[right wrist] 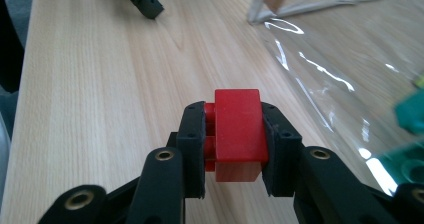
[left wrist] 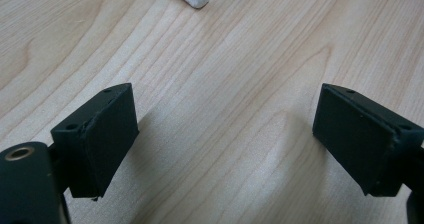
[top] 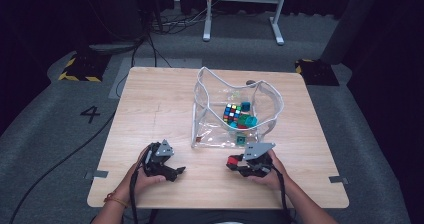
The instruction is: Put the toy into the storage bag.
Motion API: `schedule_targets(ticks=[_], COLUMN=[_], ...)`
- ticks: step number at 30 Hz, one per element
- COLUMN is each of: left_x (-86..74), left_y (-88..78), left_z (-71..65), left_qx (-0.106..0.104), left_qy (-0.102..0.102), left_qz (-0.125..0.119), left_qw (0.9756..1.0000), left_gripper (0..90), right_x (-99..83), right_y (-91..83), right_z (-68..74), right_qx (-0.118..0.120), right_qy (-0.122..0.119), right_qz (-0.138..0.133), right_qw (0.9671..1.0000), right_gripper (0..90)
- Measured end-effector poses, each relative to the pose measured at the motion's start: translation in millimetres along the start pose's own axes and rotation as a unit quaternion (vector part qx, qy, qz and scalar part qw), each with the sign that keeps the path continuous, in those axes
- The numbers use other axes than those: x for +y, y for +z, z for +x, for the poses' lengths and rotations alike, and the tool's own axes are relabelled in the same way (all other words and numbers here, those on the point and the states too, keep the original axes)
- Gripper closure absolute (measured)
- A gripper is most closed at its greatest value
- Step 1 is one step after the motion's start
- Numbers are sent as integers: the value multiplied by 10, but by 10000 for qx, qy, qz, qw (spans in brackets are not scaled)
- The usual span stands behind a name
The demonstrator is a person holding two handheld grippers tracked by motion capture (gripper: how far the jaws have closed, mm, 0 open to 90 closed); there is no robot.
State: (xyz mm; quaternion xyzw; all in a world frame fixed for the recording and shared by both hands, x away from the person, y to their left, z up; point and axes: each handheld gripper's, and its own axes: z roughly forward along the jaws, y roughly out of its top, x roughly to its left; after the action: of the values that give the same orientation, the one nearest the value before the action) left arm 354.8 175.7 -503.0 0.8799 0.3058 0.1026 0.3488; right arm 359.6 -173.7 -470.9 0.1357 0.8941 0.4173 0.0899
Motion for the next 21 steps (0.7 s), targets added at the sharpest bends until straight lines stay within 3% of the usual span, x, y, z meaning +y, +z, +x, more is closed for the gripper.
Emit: schedule_targets(ticks=[2,3,5,6,12,21], left_x=[0,0,0,0,0,0], left_y=[0,-1,-1,-1,-1,-1], left_z=[0,0,1,0,0,0], left_qx=[6,11,11,12,13,13], left_qy=[3,5,7,2,6,5], left_qz=[0,0,1,-3,0,1], left_qw=[10000,10000,10000,10000,10000,10000], left_gripper=[109,109,109,109,109,109], right_x=[-53,-79,-125,-147,-278,-465], right_y=[-102,-142,-221,-254,-443,-813], right_z=[-23,-53,-71,-98,-195,-386], right_qx=[-68,-145,-164,-212,-364,-837], right_qy=[85,-6,186,112,340,642], right_qz=[10,-14,-38,-46,-111,-179], right_qw=[9999,9999,9997,9997,9987,9943], right_gripper=[675,675,675,675,675,676])
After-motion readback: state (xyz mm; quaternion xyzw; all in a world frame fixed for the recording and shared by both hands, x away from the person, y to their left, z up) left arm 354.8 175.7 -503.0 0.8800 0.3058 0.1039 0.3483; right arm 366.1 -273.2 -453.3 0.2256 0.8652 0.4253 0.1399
